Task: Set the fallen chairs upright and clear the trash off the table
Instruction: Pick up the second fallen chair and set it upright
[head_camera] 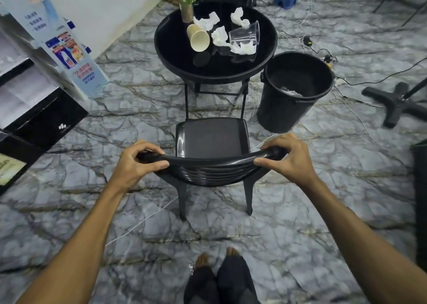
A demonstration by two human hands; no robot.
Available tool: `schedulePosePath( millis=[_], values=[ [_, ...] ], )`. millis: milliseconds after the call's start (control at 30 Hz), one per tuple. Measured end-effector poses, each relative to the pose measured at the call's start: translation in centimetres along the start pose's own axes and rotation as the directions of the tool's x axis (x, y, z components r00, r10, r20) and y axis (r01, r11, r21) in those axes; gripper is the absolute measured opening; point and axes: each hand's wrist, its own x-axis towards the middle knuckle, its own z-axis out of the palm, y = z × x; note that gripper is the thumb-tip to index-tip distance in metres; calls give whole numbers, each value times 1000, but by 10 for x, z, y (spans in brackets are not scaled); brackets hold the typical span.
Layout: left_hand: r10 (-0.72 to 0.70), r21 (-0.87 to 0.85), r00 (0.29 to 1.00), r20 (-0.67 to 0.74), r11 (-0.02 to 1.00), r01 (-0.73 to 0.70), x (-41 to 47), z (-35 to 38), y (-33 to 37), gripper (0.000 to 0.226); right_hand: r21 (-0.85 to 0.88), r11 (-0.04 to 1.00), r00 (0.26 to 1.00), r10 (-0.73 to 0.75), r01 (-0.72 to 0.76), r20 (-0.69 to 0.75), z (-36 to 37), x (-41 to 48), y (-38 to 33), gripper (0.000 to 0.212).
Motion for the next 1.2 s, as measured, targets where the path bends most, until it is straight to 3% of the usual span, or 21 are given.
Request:
schedulePosePath(
  millis=[400,933,1200],
  values=[
    [25,16,1000,-12,1000,-25,4,-1,3,40,-12,997,996,81,-81,-27,4,-6,-11,47],
    [-59,53,998,-20,997,60,-15,9,16,31,-25,995,995,98,-98,-3,2,-20,-10,44],
    [-63,118,997,-46,991,68,-26,19,25,50,-36,990,990,138,-136,37,0,-29,-13,38]
  ],
)
